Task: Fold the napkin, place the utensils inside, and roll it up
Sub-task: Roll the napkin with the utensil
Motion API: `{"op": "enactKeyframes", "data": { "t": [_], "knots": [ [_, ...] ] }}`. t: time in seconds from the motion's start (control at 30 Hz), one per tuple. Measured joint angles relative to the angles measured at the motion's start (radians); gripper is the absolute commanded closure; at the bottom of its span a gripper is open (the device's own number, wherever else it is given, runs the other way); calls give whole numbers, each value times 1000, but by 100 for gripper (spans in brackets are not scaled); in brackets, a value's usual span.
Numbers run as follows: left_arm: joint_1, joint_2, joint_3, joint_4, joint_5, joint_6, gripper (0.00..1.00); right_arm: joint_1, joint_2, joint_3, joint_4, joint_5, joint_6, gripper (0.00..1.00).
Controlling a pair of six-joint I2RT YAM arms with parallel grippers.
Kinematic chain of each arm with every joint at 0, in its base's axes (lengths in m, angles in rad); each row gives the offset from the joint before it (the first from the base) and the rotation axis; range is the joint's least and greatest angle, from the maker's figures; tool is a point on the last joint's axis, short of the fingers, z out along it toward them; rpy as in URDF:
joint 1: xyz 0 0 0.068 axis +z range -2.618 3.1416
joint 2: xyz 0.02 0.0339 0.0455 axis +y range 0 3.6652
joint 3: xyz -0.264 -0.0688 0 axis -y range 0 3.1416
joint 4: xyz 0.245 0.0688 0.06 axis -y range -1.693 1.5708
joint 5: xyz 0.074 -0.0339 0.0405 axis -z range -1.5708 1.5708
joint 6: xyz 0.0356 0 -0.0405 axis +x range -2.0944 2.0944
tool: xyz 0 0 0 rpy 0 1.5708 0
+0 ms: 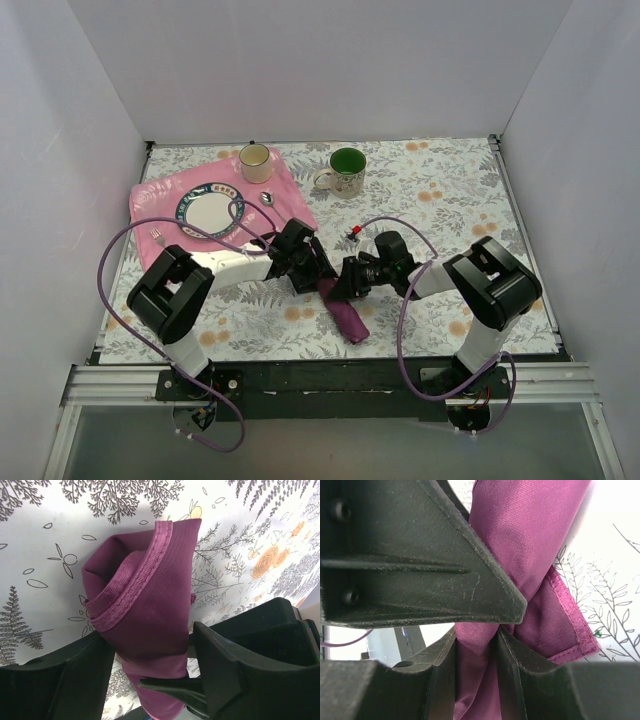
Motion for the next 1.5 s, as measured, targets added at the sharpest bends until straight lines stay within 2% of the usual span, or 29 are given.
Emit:
{"op": "enactKeyframes", "data": {
  "t": [0.13, 0.3, 0.5, 0.6, 0.83, 1.0, 1.2, 1.33, 1.5],
  "knots": [
    [1, -8, -19, 16, -4, 0, 45, 0, -29, 45, -130, 27, -58, 46],
    [0, -21, -42, 42, -10, 1, 45, 10, -119, 101, -381, 158, -160, 31],
    [0, -35, -67, 74, -7, 5, 44, 48, -245, 142, -644, 369, -247, 23],
    [0, -40, -79, 91, -5, 5, 45, 106, -311, 147, -737, 486, -266, 21],
    [5, -44, -91, 111, 6, 4, 45, 338, -338, 235, -875, 801, -285, 20],
    [23, -43, -102, 130, 43, -2, 45, 468, -236, 378, -945, 993, -294, 20],
    [44, -43, -115, 147, 82, -16, 45, 542, -79, 476, -986, 1199, -283, 21],
    [47, -40, -116, 149, 87, -25, 44, 586, -52, 476, -988, 1294, -274, 24],
    [47, -40, -117, 153, 91, -30, 41, 602, -51, 461, -967, 1344, -262, 28]
  ]
}}
